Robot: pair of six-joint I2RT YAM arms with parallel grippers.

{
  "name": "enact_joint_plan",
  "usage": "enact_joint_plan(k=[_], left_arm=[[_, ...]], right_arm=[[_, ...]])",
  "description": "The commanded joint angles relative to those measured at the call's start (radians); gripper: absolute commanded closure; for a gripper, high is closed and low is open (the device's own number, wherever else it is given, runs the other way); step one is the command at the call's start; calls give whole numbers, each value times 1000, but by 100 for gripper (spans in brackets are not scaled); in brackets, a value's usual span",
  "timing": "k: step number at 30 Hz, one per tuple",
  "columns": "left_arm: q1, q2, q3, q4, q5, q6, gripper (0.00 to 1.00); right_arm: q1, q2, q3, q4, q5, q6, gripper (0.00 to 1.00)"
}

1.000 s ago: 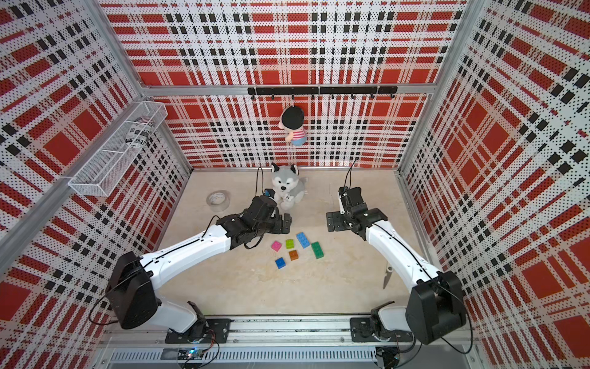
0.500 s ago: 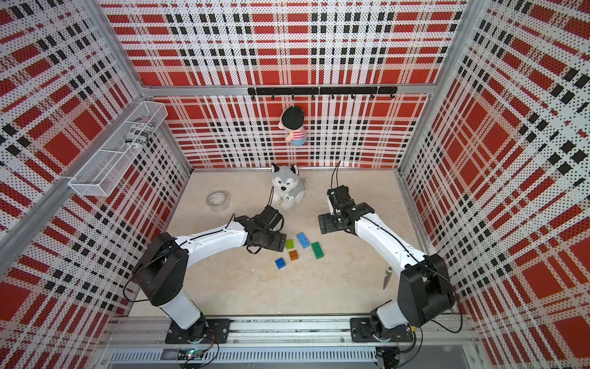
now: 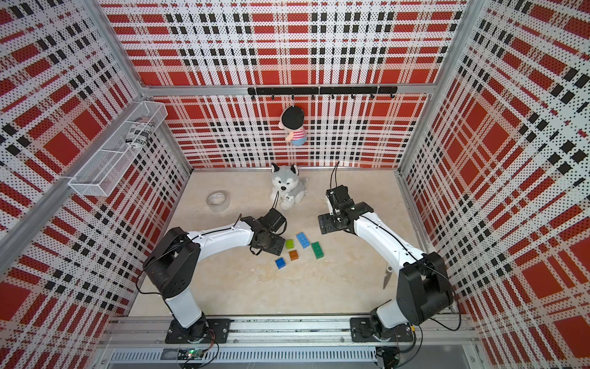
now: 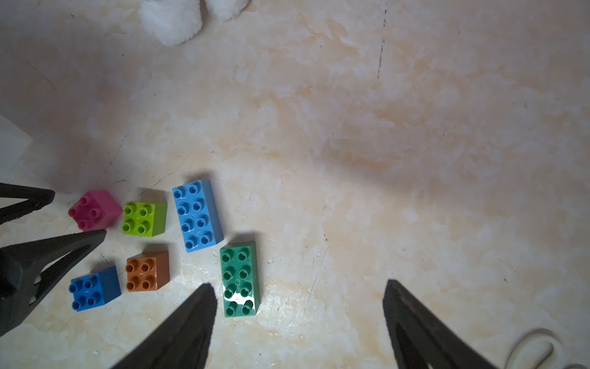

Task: Assemble the letter p with lego
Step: Pick up the lego brick from the center of the board.

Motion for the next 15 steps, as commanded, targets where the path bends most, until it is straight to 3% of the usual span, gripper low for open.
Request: enact_joint_plan(k=[1, 15], left_arm=[[-10, 20, 43, -3, -36, 15, 31], [-35, 82, 86, -1, -50, 24, 45]], right_arm=[[9, 13, 1, -15, -2, -2, 14], [9, 11, -5, -15, -2, -2, 14]])
